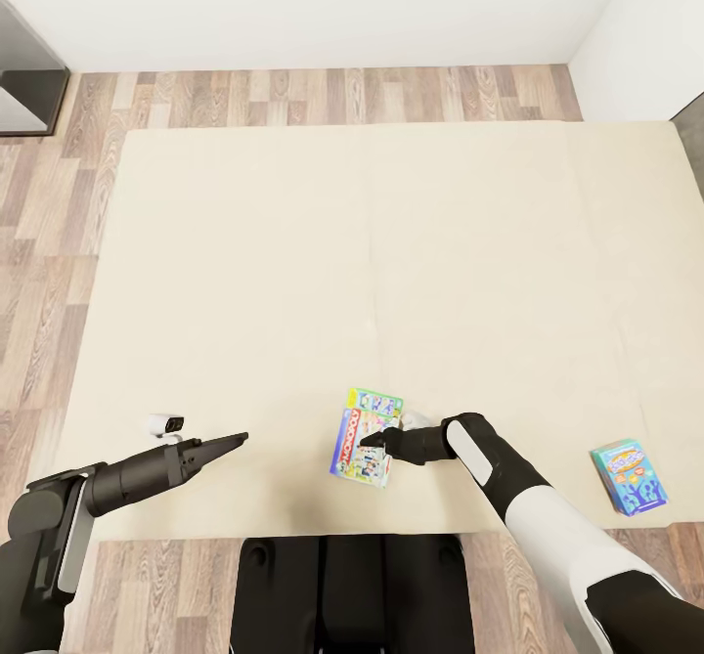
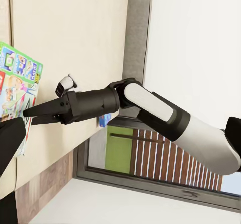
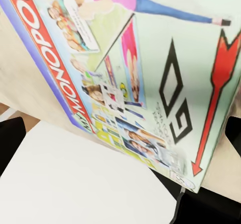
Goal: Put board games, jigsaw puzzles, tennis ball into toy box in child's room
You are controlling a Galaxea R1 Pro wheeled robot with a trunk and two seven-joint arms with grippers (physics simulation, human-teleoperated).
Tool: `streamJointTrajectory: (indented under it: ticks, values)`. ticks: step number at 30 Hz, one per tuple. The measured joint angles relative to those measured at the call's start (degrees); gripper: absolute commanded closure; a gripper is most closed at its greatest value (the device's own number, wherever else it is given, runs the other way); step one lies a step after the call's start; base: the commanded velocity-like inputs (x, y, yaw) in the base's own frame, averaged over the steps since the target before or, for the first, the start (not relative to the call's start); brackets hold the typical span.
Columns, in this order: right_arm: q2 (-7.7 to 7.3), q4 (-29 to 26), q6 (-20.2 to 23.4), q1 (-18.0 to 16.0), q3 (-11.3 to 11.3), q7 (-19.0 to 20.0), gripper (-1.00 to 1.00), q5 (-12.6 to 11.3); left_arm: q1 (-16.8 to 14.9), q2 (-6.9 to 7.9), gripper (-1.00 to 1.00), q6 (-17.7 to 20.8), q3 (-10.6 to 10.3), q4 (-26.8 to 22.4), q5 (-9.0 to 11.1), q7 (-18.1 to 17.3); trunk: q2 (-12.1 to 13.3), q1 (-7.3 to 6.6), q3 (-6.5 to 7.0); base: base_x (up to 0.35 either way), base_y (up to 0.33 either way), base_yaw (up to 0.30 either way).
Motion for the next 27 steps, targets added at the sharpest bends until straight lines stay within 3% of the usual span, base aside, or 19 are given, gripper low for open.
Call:
streamJointTrajectory:
  ticks: [27]
  values:
    - [0.21,-0.03,-0.01,0.00,0.03,0.02,-1.00,0.01,0.00,0.00,-1.00,0.05,0.00,0.00,0.01,0.00,0.00,0.00,0.00,0.000,0.034,0.000]
